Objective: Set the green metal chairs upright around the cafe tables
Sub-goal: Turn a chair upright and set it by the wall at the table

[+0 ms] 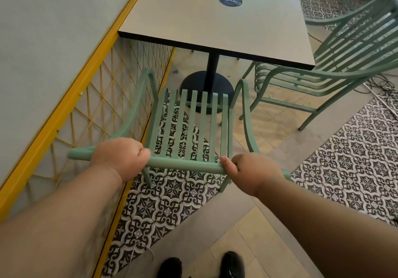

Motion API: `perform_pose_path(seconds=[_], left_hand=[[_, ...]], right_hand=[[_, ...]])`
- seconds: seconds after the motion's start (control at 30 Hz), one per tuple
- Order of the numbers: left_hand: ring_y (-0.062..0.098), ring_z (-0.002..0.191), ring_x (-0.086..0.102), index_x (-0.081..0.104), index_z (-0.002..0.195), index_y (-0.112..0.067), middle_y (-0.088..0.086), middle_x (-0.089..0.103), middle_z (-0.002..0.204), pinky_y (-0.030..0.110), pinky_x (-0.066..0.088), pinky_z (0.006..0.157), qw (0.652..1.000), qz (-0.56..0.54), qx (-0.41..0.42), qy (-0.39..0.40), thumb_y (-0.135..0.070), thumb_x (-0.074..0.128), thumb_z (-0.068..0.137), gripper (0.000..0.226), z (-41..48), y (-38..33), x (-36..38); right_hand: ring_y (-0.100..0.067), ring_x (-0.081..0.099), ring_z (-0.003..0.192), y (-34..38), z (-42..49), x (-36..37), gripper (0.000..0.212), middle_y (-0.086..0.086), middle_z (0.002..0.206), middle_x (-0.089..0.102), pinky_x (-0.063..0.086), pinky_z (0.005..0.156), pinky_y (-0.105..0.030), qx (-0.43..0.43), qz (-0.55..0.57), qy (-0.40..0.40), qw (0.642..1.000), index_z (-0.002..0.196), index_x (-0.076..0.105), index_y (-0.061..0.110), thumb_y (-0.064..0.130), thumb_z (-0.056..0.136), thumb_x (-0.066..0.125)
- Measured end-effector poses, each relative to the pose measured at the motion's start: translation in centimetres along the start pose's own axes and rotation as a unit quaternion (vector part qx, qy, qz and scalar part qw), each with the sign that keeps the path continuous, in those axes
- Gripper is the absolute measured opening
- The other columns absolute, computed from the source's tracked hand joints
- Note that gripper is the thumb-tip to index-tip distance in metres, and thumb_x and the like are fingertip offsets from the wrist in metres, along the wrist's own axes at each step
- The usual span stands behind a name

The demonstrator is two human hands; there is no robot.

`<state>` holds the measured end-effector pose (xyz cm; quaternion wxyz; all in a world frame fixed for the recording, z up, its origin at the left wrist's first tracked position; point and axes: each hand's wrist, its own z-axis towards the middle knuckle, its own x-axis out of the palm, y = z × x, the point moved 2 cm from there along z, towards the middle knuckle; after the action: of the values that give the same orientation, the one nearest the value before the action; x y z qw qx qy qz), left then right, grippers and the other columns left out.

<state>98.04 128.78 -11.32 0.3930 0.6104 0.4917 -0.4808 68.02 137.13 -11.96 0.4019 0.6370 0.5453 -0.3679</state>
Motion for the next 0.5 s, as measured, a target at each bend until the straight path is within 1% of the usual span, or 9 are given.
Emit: perform_pose_path(seconds=[0.17, 0.37, 0.5], left_hand=[[0.014, 0.061, 0.053, 0.06, 0.067, -0.023, -0.001, 0.06, 0.066, 0.03, 0.035, 0.053, 1.0, 0.0, 0.003, -0.005, -0.039, 0.036, 0.096, 0.04, 1.6, 0.6, -0.6], [0.014, 0.06, 0.054, 0.058, 0.066, -0.024, -0.002, 0.06, 0.065, 0.029, 0.034, 0.052, 1.0, 0.01, 0.009, -0.021, -0.039, 0.036, 0.095, 0.04, 3.4, 1.0, -0.8], [0.015, 0.061, 0.053, 0.057, 0.065, -0.023, -0.002, 0.059, 0.065, 0.03, 0.033, 0.052, 1.0, 0.013, 0.01, -0.025, -0.04, 0.035, 0.094, 0.041, 4.7, 1.6, -0.6]], right_hand=[[-0.014, 0.063, 0.059, 0.4, 1.4, -0.6, 0.072, 0.003, 0.066, 0.065, 0.061, 0.059, -0.038, 0.0, -0.006, -0.007, 1.0, 0.074, 0.063, 0.027, 0.073, 0.097, 0.012], [-0.015, 0.063, 0.06, 0.6, 3.0, -0.9, 0.076, 0.003, 0.066, 0.065, 0.062, 0.06, -0.04, 0.004, -0.01, -0.018, 1.0, 0.074, 0.064, 0.026, 0.074, 0.094, 0.009], [-0.015, 0.064, 0.06, 0.7, 4.0, -1.3, 0.074, 0.002, 0.066, 0.065, 0.062, 0.06, -0.039, 0.006, -0.012, -0.018, 1.0, 0.076, 0.065, 0.026, 0.073, 0.097, 0.011]])
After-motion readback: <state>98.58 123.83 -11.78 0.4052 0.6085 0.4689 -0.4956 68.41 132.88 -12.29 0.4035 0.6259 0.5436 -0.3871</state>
